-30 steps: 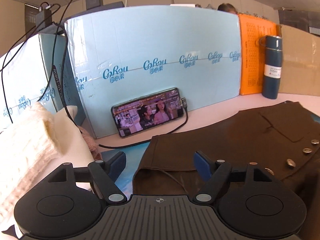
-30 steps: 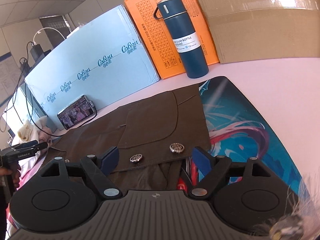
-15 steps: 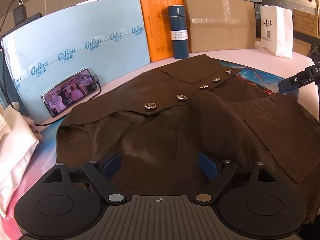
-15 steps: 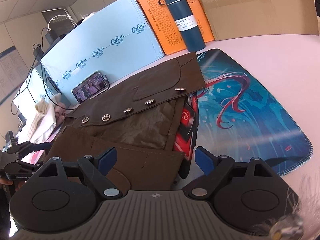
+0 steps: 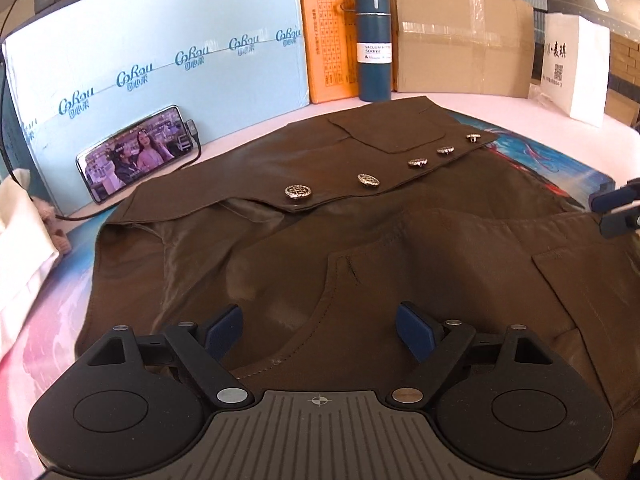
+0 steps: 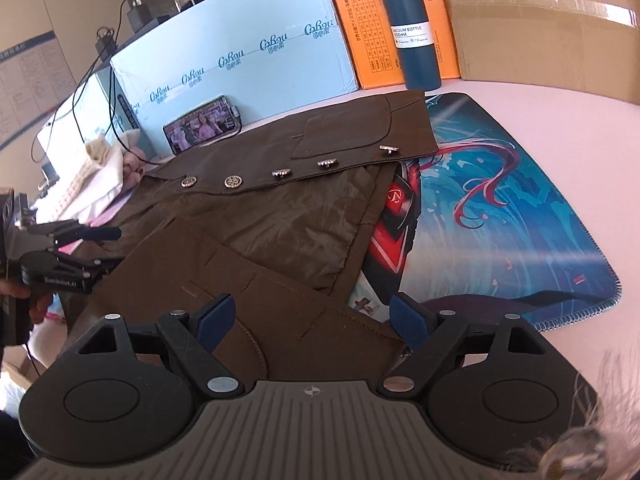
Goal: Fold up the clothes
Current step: 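Pinch the jacket hem with the left tool while the right tool smooths it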
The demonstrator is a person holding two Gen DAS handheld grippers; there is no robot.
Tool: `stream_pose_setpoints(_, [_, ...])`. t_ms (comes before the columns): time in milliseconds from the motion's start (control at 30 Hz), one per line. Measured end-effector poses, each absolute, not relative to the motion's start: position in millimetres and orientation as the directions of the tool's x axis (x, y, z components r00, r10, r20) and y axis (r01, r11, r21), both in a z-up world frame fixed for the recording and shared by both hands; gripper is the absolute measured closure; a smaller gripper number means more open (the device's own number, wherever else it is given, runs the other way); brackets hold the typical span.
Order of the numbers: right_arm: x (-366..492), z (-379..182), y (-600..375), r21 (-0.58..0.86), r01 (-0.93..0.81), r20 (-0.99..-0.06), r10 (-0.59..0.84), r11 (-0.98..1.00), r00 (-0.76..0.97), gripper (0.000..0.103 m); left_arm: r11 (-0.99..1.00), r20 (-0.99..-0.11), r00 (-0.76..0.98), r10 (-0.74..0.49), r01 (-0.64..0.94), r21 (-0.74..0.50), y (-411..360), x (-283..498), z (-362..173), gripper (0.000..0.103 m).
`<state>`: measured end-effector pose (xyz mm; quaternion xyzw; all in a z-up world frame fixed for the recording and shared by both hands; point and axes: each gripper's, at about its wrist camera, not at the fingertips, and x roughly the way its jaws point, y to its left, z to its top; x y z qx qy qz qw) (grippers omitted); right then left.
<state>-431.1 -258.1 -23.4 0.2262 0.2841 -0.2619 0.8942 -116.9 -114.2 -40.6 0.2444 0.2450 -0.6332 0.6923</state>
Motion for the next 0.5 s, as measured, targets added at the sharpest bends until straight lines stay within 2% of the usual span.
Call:
stream_pose_setpoints(33, [-433,-24,-255,0.228,0.607,-0.631,-0.359,0.761,0.687,0.033,0.072,-0.644,0.051,-0.763,0.997,-0.007,-114,-116,-41,0.057])
stream_pose_setpoints(67, [-435,-24,-252,0.205,0.619,-0.634,-0.379,0.758,0.674,0.042,0.083,-0.635,0.076,-0.769,0.996,0.018,-111,-120,-42,0.066])
stream_pose_setpoints(100, [-438,-24,-250,0.189,0.624,-0.635,-0.39,0.758,0.667,0.045,0.094,-0.624,0.1,-0.775,0.995,0.043,-108,-123,-42,0.079])
stream_pose_setpoints(133, [-441,-24,-248,0.178,0.623,-0.636,-0.394,0.762,0.664,0.05,0.104,-0.614,0.124,-0.78,0.992,0.067,-105,-127,-42,0.087])
stream_pose_setpoints(200, [-446,-23,-247,0.17,0.62,-0.635,-0.396,0.766,0.663,0.064,0.13,-0.597,0.157,-0.786,0.988,0.089,-102,-131,-44,0.093])
stream_pose_setpoints(267, [-449,-22,-249,0.175,0.617,-0.631,-0.393,0.767,0.669,0.084,0.169,-0.582,0.193,-0.79,0.981,0.096,-101,-133,-44,0.102])
stream_pose_setpoints(333, [-449,-20,-253,0.192,0.609,-0.625,-0.383,0.77,0.681,0.102,0.207,-0.567,0.221,-0.793,0.974,0.091,-101,-132,-44,0.102])
stream_pose_setpoints(500, [-450,-8,-267,0.196,0.639,-0.561,-0.449,0.744,0.695,0.102,0.275,-0.551,0.253,-0.795,0.96,0.045,-103,-118,-43,0.102])
